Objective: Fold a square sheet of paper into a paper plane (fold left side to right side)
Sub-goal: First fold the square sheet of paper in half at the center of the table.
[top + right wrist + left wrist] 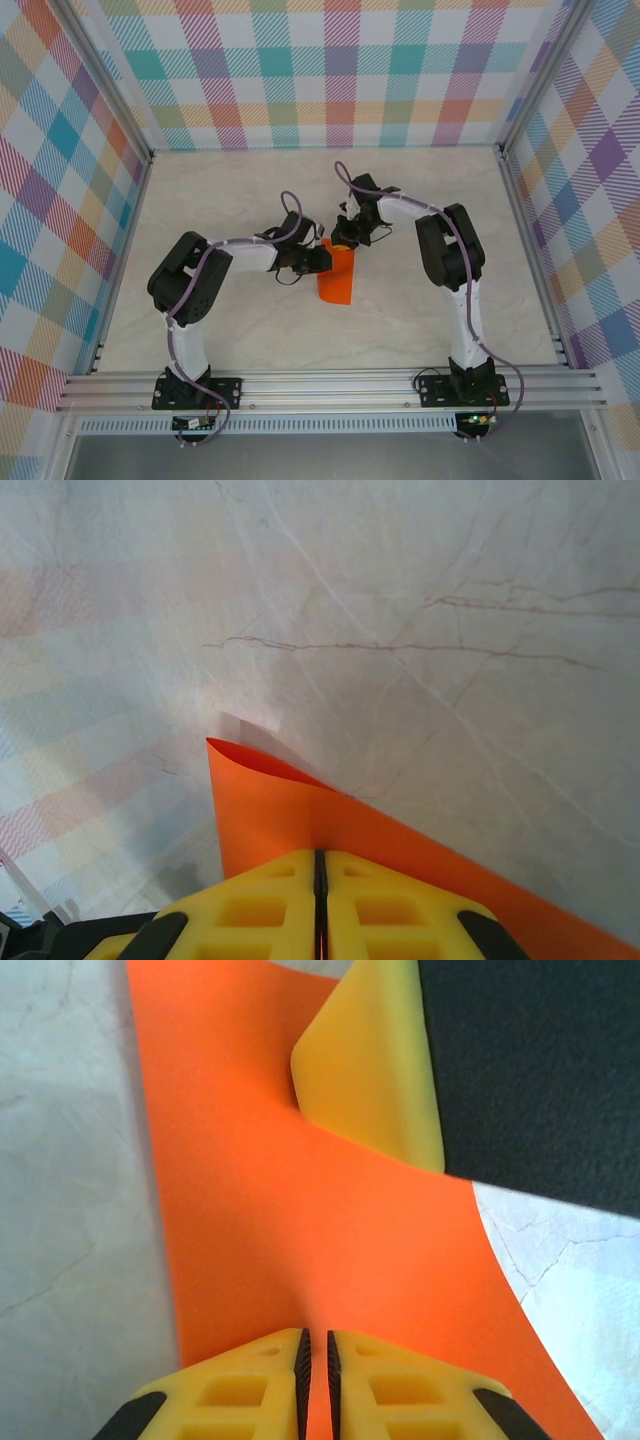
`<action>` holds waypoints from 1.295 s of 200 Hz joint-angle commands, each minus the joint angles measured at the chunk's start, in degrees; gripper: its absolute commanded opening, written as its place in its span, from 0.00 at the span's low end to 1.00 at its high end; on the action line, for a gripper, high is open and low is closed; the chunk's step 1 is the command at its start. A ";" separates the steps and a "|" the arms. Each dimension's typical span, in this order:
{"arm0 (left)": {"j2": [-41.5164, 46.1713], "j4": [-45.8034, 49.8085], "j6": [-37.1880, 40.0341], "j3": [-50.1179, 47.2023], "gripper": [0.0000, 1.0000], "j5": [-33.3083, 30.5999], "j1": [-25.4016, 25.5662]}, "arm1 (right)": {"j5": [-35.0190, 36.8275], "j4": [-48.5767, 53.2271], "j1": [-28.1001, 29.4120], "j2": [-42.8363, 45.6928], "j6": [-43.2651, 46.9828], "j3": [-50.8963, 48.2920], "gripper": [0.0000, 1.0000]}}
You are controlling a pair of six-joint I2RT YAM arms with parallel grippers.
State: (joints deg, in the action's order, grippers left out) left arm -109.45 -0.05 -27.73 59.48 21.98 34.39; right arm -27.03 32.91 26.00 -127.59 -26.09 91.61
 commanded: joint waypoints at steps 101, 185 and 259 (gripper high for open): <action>6.41 8.39 8.10 -10.40 0.14 4.58 5.62 | 5.49 4.58 -0.07 -2.71 1.24 1.02 0.09; 10.94 4.06 4.67 -18.93 0.13 4.72 9.00 | 5.94 5.11 -0.05 -2.35 1.30 1.02 0.09; 18.00 2.82 1.00 -26.28 0.13 2.28 11.28 | 6.14 5.20 0.05 -1.92 2.00 1.02 0.09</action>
State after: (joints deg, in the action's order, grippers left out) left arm -93.43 -5.28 -24.47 37.76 23.27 43.42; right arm -27.11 37.19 26.44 -127.79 -25.39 92.38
